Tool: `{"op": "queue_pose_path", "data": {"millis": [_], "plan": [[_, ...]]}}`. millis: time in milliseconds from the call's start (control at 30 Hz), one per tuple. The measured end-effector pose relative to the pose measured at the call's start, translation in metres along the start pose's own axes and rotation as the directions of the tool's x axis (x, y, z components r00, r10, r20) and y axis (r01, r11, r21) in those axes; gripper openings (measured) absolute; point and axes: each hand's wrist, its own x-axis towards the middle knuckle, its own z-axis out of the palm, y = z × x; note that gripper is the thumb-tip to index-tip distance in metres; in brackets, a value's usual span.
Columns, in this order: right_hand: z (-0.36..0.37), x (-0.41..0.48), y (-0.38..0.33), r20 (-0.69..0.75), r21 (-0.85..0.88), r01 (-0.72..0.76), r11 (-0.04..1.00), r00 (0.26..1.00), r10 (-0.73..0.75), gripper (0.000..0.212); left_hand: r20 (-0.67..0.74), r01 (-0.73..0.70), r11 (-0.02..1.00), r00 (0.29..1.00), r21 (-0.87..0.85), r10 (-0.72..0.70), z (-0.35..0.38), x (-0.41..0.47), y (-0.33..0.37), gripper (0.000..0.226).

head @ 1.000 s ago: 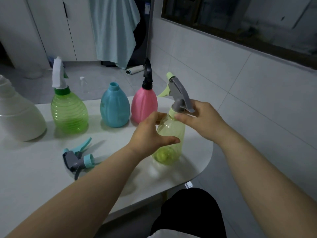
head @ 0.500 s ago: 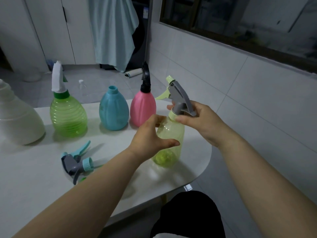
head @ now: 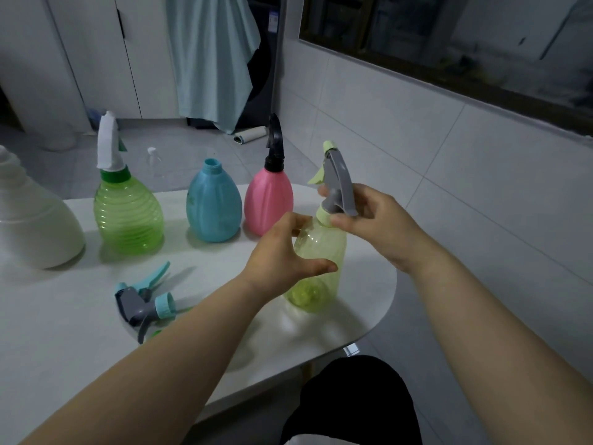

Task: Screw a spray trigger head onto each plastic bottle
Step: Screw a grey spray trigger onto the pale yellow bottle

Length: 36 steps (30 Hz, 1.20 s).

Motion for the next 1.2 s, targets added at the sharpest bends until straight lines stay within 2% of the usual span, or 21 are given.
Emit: {"op": "queue_pose_path", "data": {"millis": [100,200,267,400,467,567,667,800,900,967,1067,1200], "plan": [[-0.001,0.001,-0.001,-0.069,-0.004,0.021,1.0,0.997,-0.021,0.025,0.0,0.005,1.0,1.0,0.004,-0.005,0.0,-0.001,0.0,0.07],[0.009,0.005,0.003,-0.223,-0.183,0.046,0.982,0.971,-0.087,0.031,-0.01,0.013,1.0,1.0,0.002,-0.013,0.001,-0.001,0.0,0.07],[0.013,0.006,0.007,-0.246,-0.215,0.052,0.975,0.964,-0.106,0.034,-0.011,0.016,1.0,1.0,0.007,-0.016,0.002,0.0,0.0,0.071],[0.003,0.002,0.006,-0.066,-0.1,-0.013,0.995,0.998,0.007,0.025,-0.02,0.011,1.0,1.0,0.004,-0.011,0.003,0.0,0.0,0.07],[-0.003,0.0,0.004,-0.013,-0.034,-0.012,0.999,1.0,0.011,0.025,-0.021,0.012,1.0,1.0,0.009,-0.012,0.002,0.0,0.0,0.069],[-0.001,0.001,0.005,-0.091,-0.025,0.012,1.0,0.996,-0.015,0.025,-0.029,0.017,1.0,0.999,0.0,-0.017,0.003,0.0,-0.001,0.069],[0.002,0.003,0.008,-0.148,-0.099,0.025,0.995,0.988,-0.039,0.024,-0.024,0.025,1.0,0.999,-0.008,-0.025,0.004,-0.001,0.0,0.069],[-0.006,0.005,0.003,-0.001,-0.15,0.0,0.989,1.0,0.0,0.026,0.134,0.067,0.99,0.99,-0.12,-0.051,-0.008,0.003,-0.001,0.065],[-0.009,0.006,-0.002,0.12,-0.056,-0.043,0.997,0.992,0.049,0.026,0.285,0.081,0.988,0.958,-0.129,-0.041,-0.018,0.009,-0.001,0.078],[-0.008,0.008,-0.003,0.156,-0.021,-0.039,0.999,0.987,0.042,0.026,0.329,0.076,0.987,0.944,-0.144,-0.024,-0.018,0.011,-0.001,0.075],[-0.004,0.007,0.0,0.099,0.016,-0.015,1.0,0.995,0.014,0.026,0.265,0.072,0.985,0.964,-0.156,-0.029,-0.013,0.013,-0.002,0.072],[0.011,0.004,0.012,-0.078,0.004,0.053,0.999,0.996,-0.053,0.026,0.088,0.007,0.994,0.996,-0.106,0.002,-0.002,0.008,-0.007,0.073]]}}
